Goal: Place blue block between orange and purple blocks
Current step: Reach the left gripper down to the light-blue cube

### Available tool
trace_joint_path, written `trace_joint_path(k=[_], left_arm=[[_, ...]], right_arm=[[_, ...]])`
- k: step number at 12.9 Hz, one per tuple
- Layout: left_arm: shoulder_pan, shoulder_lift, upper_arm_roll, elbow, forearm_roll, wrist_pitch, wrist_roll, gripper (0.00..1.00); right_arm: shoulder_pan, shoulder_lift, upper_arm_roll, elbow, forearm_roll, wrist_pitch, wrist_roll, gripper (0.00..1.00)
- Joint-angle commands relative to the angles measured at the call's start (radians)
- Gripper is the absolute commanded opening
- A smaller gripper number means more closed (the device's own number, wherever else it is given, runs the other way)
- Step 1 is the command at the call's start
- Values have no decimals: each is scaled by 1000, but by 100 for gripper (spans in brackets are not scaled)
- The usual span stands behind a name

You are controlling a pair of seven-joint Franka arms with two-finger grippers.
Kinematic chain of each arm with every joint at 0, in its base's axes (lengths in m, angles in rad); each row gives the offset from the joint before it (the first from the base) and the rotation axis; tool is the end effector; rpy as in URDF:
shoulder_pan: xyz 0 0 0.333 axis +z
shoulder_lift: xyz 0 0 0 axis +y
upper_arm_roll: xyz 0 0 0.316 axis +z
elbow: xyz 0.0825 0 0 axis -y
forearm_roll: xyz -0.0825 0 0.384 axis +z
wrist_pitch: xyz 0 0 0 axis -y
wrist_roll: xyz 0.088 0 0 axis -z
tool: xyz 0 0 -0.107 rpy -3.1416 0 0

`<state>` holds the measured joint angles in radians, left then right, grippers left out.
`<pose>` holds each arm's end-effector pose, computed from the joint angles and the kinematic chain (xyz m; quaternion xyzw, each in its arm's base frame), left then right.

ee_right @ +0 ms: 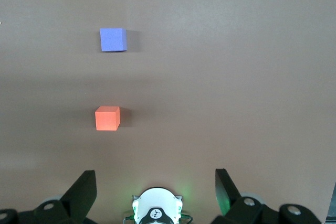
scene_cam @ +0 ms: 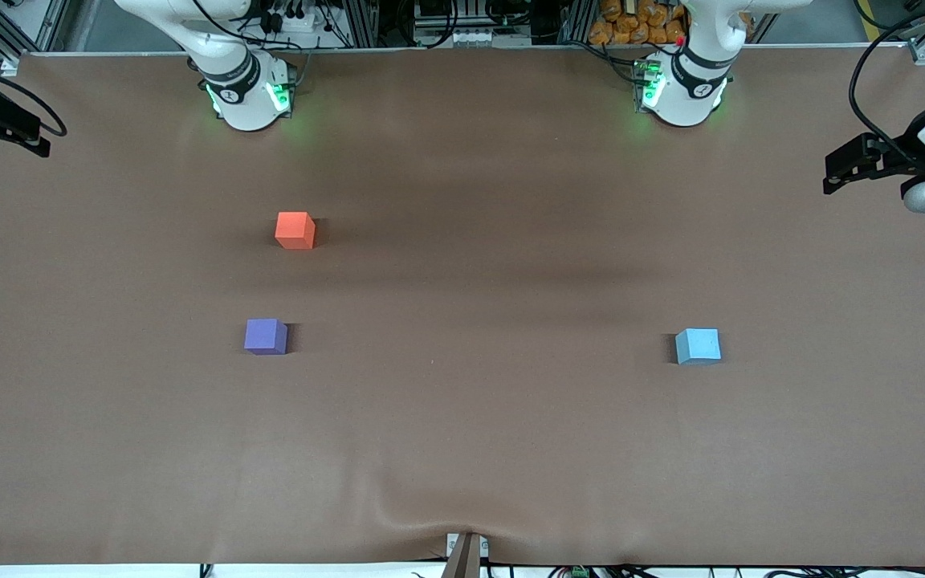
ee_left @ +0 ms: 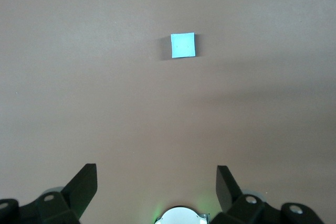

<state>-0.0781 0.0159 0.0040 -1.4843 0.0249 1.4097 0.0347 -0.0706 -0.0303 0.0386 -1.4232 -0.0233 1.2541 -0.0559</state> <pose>0.5414 -0.0372 0.6426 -0.9975 0.0529 0.0450 0.0133 0.5082 -0.0189 0.6824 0.9975 0.0090 -0.0698 0.0088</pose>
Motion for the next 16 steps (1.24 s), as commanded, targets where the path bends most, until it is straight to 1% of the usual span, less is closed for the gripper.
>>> trace_joint_path(k=[1, 3, 8, 10, 13, 14, 16], left_arm=[[-5, 9, 1, 19, 0, -20, -10, 100], [-9, 19, 1, 19, 1, -18, -3, 100], [-9, 102, 1, 21, 0, 5, 2, 100], [-2, 124, 1, 6, -2, 79, -4, 100], [0, 202, 1, -8, -2, 142, -10, 100], [1, 213, 1, -30, -2, 182, -10, 100], [1, 210, 1, -108, -2, 279, -13, 100]], right_arm=[[-14, 10, 9, 24, -7, -18, 1, 100], [-14, 10, 9, 24, -7, -18, 1, 100], [-12, 10, 9, 24, -7, -18, 1, 100], [-12, 10, 9, 24, -7, -18, 1, 100], [-12, 10, 9, 24, -7, -19, 1, 100], [-12, 12, 9, 24, -7, -19, 1, 100], [-14, 15, 9, 23, -7, -21, -2, 100]])
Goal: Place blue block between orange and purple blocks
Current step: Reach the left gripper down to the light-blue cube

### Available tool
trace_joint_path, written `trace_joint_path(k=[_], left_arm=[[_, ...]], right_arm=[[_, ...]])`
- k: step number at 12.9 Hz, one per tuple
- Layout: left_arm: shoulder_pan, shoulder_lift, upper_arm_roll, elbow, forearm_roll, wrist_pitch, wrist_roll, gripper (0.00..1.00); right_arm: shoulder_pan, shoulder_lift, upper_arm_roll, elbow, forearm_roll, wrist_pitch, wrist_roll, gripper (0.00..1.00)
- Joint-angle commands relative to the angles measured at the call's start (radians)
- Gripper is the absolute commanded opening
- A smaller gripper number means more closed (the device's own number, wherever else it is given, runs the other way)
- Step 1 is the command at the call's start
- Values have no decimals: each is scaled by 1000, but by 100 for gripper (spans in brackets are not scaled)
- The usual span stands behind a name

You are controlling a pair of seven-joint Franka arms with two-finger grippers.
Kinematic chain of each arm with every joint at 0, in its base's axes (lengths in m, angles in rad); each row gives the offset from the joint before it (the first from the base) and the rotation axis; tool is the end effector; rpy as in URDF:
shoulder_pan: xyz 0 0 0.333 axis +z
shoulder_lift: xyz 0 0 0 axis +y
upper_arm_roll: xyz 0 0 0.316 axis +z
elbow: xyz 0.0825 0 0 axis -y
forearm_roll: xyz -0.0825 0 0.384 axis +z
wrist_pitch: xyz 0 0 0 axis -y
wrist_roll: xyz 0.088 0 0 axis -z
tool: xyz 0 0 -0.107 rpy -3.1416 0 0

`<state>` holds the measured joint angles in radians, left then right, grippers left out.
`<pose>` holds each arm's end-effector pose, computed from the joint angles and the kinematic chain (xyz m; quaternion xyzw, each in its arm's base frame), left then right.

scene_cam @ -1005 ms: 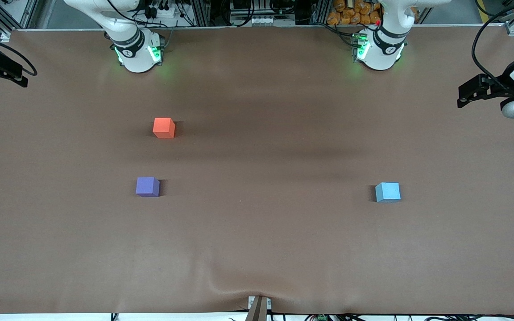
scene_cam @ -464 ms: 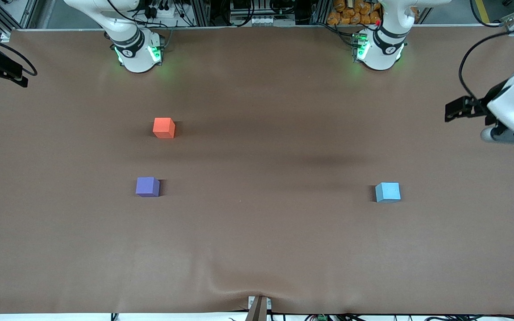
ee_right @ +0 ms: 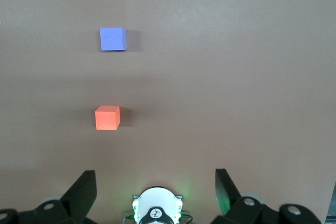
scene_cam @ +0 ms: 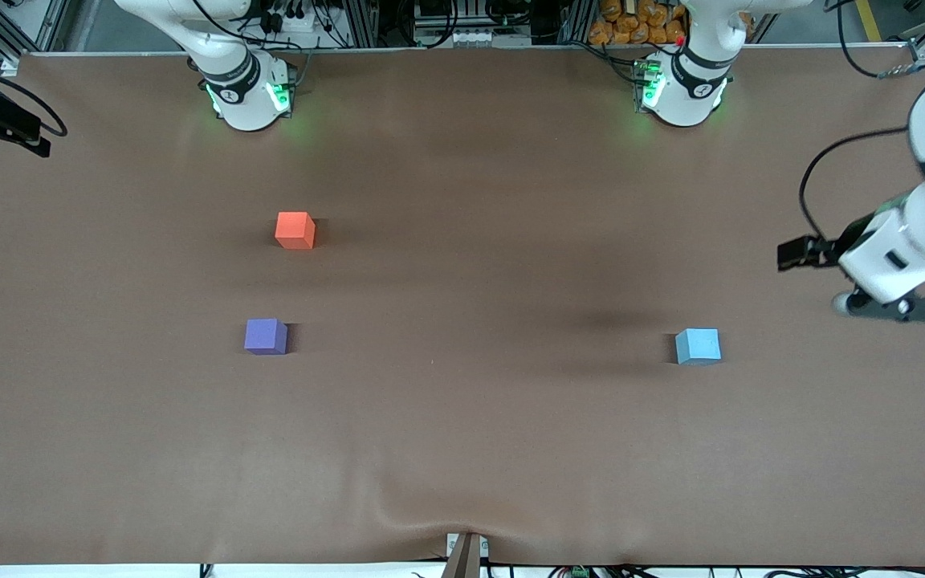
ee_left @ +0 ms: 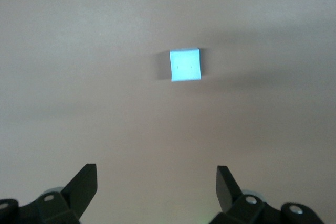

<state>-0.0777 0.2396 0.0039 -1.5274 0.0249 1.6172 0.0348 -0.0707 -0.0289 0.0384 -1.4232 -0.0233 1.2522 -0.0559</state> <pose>0.6174 -0.0433 0.5076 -0.9956 0.0556 0.0746 0.0143 0.5085 -0.0191 0.6815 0.9974 0.0089 -0.0714 0.0087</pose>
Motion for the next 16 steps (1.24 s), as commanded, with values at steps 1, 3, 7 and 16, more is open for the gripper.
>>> trace_joint_path(k=[1, 3, 7, 16], left_arm=[[-2, -11, 1, -91, -2, 114, -15, 100], [-7, 4, 1, -164, -2, 224, -16, 100], [-40, 87, 1, -283, 0, 462, -33, 100], [-63, 276, 1, -272, 1, 639, -136, 100]], right_arm=[[-14, 14, 9, 21, -7, -19, -1, 100], [-14, 14, 9, 21, -7, -19, -1, 100], [-15, 14, 9, 21, -7, -17, 1, 100], [-15, 14, 9, 21, -7, -17, 1, 100]])
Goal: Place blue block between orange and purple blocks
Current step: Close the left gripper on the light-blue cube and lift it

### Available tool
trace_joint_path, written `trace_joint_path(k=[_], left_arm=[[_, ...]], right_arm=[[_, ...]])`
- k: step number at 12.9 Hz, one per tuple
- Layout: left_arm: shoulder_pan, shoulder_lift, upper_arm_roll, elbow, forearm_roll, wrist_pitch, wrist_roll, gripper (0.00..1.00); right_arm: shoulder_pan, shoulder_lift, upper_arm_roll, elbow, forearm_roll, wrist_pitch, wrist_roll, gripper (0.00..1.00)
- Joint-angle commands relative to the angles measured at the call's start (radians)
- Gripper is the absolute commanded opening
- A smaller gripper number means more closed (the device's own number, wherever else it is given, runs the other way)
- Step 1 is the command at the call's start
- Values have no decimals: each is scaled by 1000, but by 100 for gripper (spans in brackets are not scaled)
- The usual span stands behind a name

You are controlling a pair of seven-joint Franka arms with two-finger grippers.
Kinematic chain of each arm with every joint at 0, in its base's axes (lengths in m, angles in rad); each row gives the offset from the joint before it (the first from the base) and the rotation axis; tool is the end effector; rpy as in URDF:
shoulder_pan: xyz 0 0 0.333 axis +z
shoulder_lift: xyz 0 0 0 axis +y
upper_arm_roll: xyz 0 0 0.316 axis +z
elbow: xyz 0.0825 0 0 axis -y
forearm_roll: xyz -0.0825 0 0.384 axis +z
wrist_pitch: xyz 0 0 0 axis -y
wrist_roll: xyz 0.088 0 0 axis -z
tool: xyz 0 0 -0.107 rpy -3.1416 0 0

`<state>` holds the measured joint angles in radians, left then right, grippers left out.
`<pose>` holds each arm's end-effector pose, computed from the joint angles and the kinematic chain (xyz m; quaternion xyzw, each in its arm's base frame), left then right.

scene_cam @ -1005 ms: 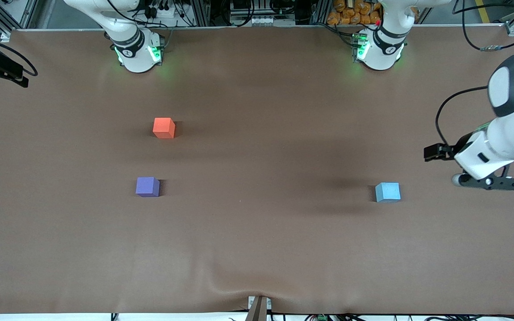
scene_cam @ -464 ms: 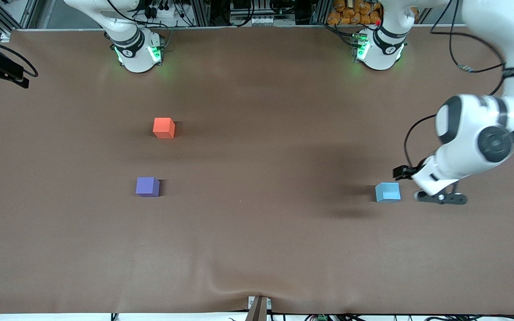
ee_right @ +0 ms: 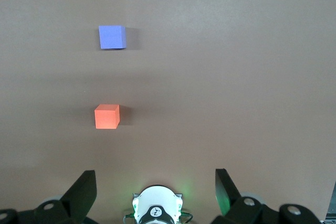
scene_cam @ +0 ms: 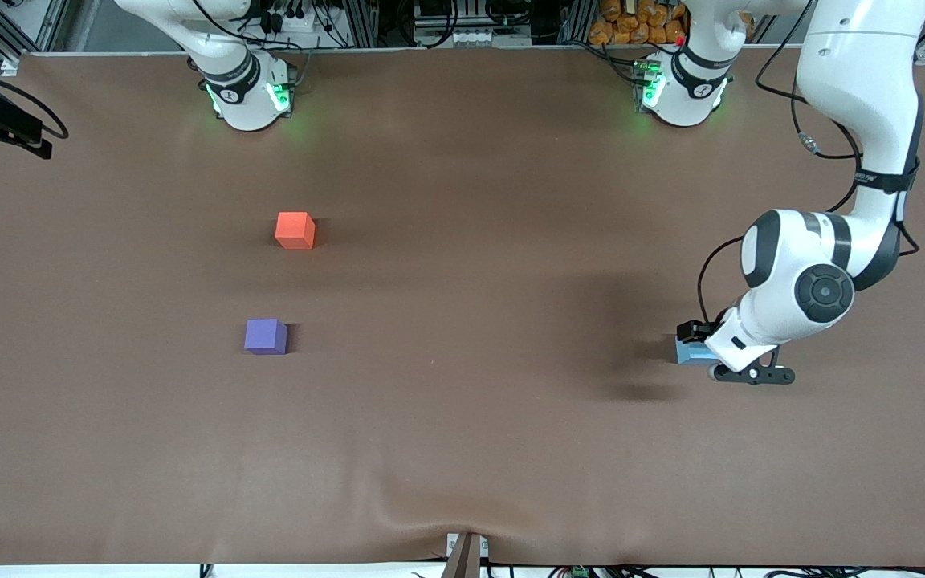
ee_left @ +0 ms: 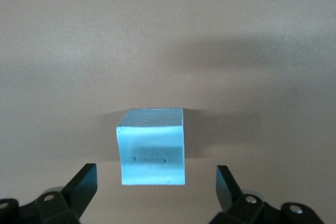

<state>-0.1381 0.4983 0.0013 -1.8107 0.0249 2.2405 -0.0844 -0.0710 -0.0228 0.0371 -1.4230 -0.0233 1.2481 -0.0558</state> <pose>0.6376 -0.0871 0.2610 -0.9988 0.0343 0.0330 0.0135 0.5101 -0.0200 0.6782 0.9970 0.0080 -0.0764 0.0083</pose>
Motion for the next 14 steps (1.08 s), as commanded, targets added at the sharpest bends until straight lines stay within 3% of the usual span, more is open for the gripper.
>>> trace_joint_path(k=[1, 12, 13, 14], left_arm=[[-3, 31, 3, 10, 1, 21, -17, 100], [23, 135, 3, 34, 13, 73, -8, 100], [22, 138, 3, 39, 6, 73, -17, 46], [25, 138, 3, 39, 3, 73, -12, 0]], right_arm=[[-15, 7, 10, 21, -7, -13, 1, 100], [-15, 7, 10, 19, -7, -15, 1, 100], [-15, 7, 10, 19, -7, -15, 1, 100], [-15, 7, 10, 19, -7, -15, 1, 100]])
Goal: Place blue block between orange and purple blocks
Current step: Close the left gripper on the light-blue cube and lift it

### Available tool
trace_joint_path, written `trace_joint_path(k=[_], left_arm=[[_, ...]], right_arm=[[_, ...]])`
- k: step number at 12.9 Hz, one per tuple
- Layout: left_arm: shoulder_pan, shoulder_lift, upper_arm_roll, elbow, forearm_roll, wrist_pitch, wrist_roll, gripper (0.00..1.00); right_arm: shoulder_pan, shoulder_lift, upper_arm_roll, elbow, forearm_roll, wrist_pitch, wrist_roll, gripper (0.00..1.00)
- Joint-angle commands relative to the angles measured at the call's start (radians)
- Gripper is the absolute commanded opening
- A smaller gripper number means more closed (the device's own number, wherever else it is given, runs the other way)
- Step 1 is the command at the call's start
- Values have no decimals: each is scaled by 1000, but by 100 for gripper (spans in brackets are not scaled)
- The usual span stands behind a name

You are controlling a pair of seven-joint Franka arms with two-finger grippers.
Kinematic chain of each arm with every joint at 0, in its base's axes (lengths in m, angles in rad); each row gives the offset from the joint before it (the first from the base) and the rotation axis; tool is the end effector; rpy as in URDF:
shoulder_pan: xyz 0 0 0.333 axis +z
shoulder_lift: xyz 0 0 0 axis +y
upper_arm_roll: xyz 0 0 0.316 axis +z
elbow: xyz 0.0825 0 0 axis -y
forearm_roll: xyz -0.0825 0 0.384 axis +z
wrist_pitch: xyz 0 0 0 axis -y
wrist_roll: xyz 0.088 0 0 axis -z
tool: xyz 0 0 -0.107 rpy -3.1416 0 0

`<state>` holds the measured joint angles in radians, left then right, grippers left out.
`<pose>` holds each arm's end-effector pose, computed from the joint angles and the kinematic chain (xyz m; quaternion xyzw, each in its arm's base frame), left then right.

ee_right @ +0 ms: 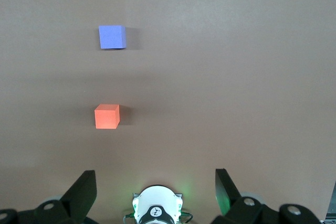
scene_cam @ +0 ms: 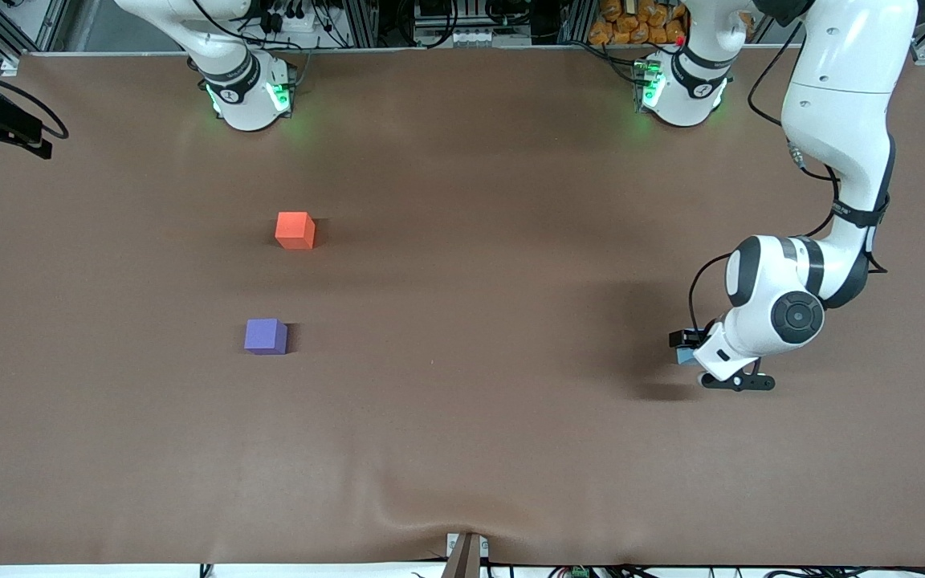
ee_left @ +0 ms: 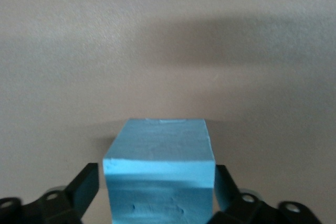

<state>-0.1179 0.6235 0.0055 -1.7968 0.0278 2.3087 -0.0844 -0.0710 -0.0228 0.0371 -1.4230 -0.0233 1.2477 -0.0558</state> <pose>0.6385 -0.0717 0.1914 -0.9981 0.0243 0.0544 0.0168 0.5100 -0.0200 0.6782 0.9970 0.0080 -0.0766 0.0083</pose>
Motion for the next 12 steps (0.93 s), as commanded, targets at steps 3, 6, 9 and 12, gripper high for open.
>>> trace_joint_path(k=[3, 6, 9, 12], left_arm=[[1, -28, -1, 28, 0, -2, -11, 0], [-34, -140, -2, 33, 1, -144, -44, 0], [-152, -194, -7, 77, 1, -299, -188, 0], [-331, -156, -42, 108, -6, -330, -449, 0]], right_arm=[[-15, 7, 11, 19, -7, -14, 1, 100], [-16, 7, 11, 19, -7, -14, 1, 100], [-16, 7, 11, 18, -7, -14, 1, 100], [-15, 7, 11, 19, -7, -14, 1, 100]])
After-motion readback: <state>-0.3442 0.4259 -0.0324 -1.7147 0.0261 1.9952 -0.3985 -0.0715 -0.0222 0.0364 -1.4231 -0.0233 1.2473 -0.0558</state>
